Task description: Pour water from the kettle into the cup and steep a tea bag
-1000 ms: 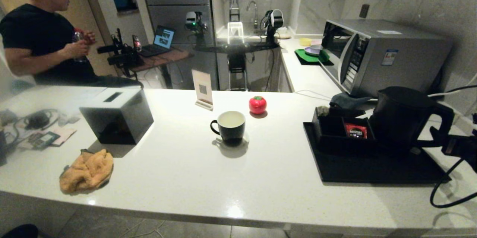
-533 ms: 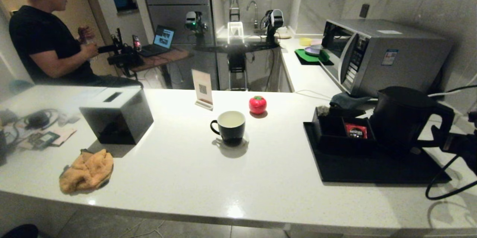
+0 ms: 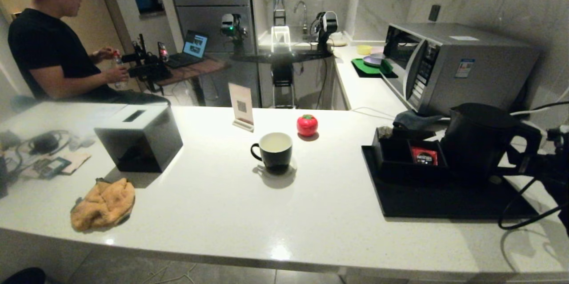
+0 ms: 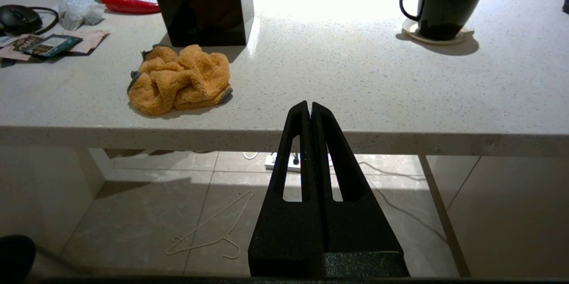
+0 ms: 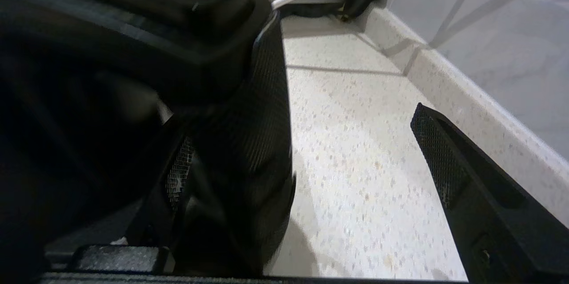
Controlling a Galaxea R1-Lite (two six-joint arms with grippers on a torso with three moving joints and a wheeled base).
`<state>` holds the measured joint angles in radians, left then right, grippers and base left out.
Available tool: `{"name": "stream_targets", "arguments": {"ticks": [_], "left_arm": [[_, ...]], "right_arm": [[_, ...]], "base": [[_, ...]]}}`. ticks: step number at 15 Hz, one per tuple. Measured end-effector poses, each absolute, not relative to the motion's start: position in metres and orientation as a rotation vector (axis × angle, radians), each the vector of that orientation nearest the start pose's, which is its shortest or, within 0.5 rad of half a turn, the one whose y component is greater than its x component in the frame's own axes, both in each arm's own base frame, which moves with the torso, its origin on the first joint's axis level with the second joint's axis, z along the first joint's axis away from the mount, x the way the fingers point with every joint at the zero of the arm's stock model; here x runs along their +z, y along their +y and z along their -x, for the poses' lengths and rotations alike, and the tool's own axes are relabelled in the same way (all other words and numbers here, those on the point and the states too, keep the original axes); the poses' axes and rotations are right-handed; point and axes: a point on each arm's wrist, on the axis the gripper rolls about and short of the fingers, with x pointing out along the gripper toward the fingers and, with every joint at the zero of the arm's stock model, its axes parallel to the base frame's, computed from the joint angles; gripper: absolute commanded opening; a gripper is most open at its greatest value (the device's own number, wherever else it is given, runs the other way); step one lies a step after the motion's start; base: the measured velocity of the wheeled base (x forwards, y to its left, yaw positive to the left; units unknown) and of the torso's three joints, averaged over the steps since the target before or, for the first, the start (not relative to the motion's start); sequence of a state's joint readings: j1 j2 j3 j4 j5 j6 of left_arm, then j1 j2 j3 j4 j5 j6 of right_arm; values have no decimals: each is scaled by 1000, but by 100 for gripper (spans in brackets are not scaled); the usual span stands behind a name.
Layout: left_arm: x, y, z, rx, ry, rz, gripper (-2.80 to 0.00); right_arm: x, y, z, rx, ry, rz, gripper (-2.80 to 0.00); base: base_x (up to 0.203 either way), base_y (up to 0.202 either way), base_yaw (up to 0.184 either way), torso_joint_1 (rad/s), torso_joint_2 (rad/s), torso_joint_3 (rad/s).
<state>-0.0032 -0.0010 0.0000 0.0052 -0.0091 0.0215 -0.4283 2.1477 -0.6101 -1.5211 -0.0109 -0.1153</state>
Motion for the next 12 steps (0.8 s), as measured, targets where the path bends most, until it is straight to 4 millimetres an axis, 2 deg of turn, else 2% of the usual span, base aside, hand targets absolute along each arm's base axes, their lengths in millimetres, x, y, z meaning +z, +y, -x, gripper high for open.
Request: {"name": "stream_targets", "arguments": {"ticks": [12], "left_arm": [[75, 0, 23, -12, 4, -21, -280]], "right_arm": [[79, -152, -339, -530, -13, 118, 0]], "base": [[0, 0, 0, 0, 0, 0]]}}
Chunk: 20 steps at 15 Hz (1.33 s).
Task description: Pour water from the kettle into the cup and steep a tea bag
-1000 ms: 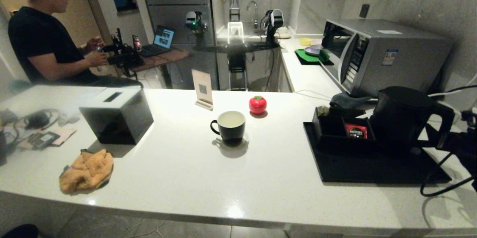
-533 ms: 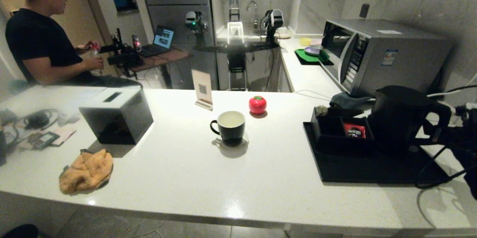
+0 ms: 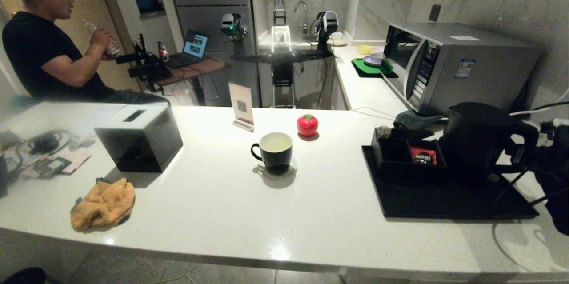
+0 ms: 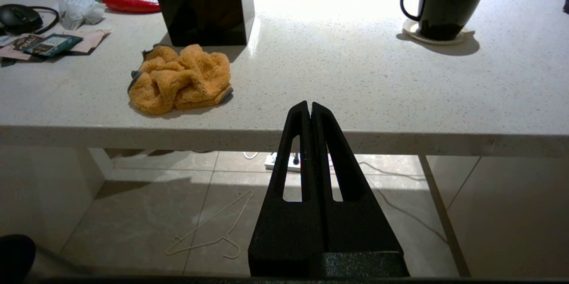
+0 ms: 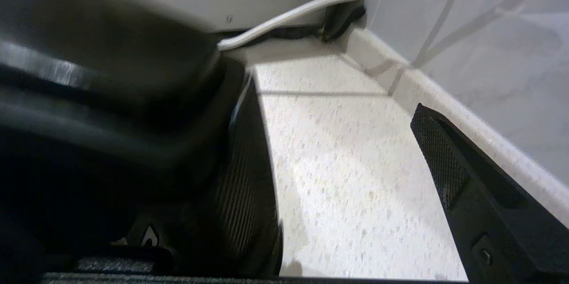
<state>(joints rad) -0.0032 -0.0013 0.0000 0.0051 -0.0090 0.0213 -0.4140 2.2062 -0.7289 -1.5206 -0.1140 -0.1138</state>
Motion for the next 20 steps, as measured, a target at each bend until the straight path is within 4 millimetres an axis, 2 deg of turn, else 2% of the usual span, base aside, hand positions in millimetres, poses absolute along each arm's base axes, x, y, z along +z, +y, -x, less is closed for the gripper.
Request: {"name": "stream_targets", "arguments": {"ticks": [9, 10, 20], "left_arm": [[75, 0, 23, -12, 4, -21, -280], [75, 0, 23, -12, 4, -21, -280], [75, 0, 23, -13, 4, -21, -280]], "right_arm": [[84, -155, -347, -530, -50, 123, 0], [85, -155, -347, -529, -50, 123, -280], [84, -148, -348, -513, -46, 123, -280]], "base": [[0, 0, 0, 0, 0, 0], [0, 0, 0, 0, 0, 0], [0, 0, 0, 0, 0, 0]]}}
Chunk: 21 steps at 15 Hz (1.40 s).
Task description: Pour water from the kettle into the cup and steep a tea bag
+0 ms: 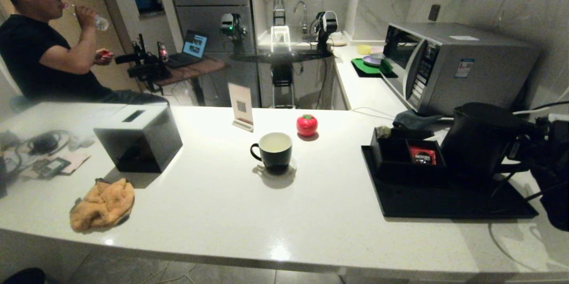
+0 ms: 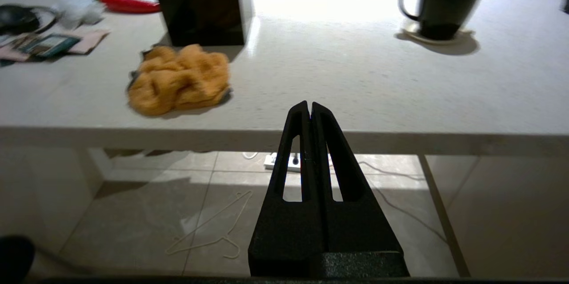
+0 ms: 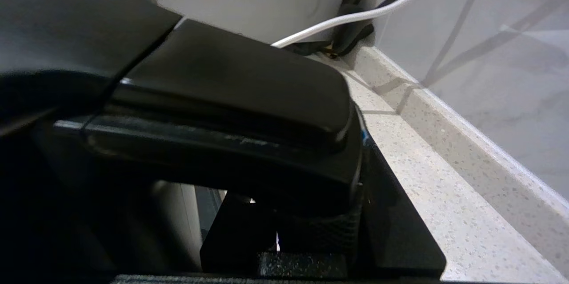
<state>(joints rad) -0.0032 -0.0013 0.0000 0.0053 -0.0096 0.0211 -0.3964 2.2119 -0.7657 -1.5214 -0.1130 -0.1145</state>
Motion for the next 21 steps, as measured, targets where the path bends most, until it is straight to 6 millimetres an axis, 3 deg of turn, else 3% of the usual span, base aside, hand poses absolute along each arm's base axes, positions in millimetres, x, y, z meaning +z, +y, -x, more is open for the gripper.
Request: {"name": "stream_targets", "arguments": {"ticks": [8, 21], "left_arm": [[75, 0, 23, -12, 4, -21, -280], [75, 0, 23, -12, 4, -21, -280]], "right_arm": [[89, -146, -347, -509, -60, 104, -280], [114, -141, -332, -508, -127, 49, -280]], "base": [[0, 0, 0, 0, 0, 0], [0, 0, 0, 0, 0, 0]]}}
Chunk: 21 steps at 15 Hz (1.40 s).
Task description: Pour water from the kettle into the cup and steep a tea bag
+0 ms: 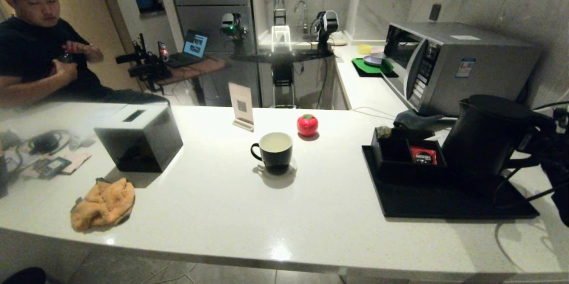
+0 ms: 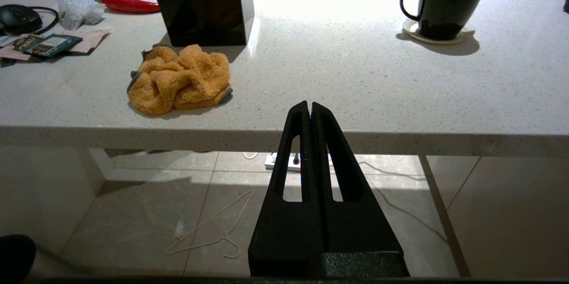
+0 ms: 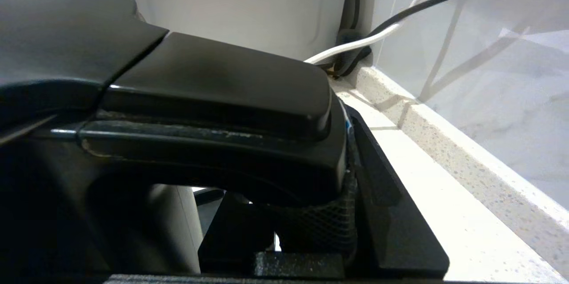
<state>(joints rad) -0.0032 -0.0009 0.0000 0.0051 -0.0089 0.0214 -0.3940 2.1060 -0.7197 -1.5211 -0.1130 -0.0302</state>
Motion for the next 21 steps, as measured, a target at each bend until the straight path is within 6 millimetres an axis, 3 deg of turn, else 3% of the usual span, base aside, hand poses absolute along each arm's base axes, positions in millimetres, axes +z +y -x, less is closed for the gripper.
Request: {"name": "stream_targets", "arguments": {"ticks": [21], "left_arm": [[75, 0, 23, -13, 4, -21, -280]], "right_arm": [[162, -140, -294, -536, -194, 52, -280]], "base": [[0, 0, 0, 0, 0, 0]]}}
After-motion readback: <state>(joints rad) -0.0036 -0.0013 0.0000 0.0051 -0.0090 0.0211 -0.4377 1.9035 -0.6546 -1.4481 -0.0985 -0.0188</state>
